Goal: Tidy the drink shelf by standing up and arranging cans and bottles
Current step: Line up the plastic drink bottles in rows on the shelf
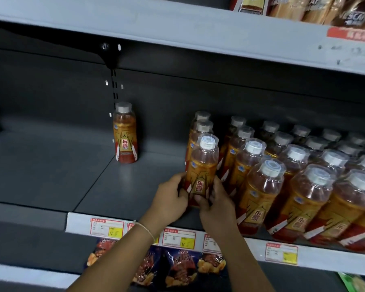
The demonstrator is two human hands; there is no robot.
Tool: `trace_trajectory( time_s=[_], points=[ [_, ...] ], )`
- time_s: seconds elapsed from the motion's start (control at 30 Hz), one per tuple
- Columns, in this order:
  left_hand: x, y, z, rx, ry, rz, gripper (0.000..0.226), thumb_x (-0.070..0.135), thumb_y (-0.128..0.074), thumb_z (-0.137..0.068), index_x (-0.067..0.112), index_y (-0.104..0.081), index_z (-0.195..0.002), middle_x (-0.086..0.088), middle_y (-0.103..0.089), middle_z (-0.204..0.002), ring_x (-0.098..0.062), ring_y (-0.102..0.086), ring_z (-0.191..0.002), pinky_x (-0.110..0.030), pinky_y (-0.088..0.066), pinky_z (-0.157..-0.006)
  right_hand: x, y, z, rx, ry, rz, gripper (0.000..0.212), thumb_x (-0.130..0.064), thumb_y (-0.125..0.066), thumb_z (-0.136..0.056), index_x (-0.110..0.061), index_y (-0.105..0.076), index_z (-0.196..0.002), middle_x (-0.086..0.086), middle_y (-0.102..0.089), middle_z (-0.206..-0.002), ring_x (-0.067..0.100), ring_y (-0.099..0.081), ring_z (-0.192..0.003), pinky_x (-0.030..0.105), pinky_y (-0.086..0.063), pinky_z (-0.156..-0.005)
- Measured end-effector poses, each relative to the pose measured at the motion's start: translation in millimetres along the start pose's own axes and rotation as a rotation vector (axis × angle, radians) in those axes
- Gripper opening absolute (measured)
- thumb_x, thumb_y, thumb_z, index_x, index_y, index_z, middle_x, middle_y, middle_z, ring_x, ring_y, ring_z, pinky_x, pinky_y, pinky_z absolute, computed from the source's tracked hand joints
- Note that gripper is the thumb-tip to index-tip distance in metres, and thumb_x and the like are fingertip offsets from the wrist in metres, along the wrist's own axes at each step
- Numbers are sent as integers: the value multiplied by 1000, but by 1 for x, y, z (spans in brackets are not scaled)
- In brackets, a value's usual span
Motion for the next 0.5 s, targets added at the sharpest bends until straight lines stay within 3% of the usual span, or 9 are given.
trace_trajectory(
  time_s=[0.07,0.13,0.37,0.5],
  points=[
    [0,0,-1,28,-21,-26,48,-7,-47,-87,14,-59,-129,-3,-70,-110,-15,-64,-100,-10,-45,-85,-1,-3,-1,-10,0,-8,76,-16,-62,-98,-29,-19,-160,-4,-50,-150,10,-45,-139,41,-38,-117],
    [0,0,-2,35,-43,-35,49,-8,-46,-87,14,-60,-128,-1,-69,-109,-13,-64,-100,-5,-43,-83,-2,-4,-4,-3,-2,12,73,-18,-61,-99,-26,-21,-159,-1,-50,-150,12,-47,-138,41,-39,-117],
    [1,-1,-2,-28,-41,16,56,-8,-45,-89,21,-54,-136,9,-65,-115,13,-56,-104,-2,-39,-90,-6,-5,-6,18,-11,46,73,-21,-60,-100,-28,-19,-160,0,-51,-149,15,-47,-137,42,-39,-116],
    [1,-1,-1,-48,-11,12,54,-5,-45,-92,24,-52,-137,9,-63,-119,5,-57,-108,-1,-38,-91,-10,-3,-5,9,-4,66,75,-21,-58,-101,-28,-13,-161,1,-49,-150,16,-46,-138,40,-38,-116]
  ],
)
Point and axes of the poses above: each hand's wrist, its own z-axis away from the middle knuckle, its own y-axis out of the back of the hand, x = y × z, the point moved 1 cm from there along -z, towards the middle knuckle
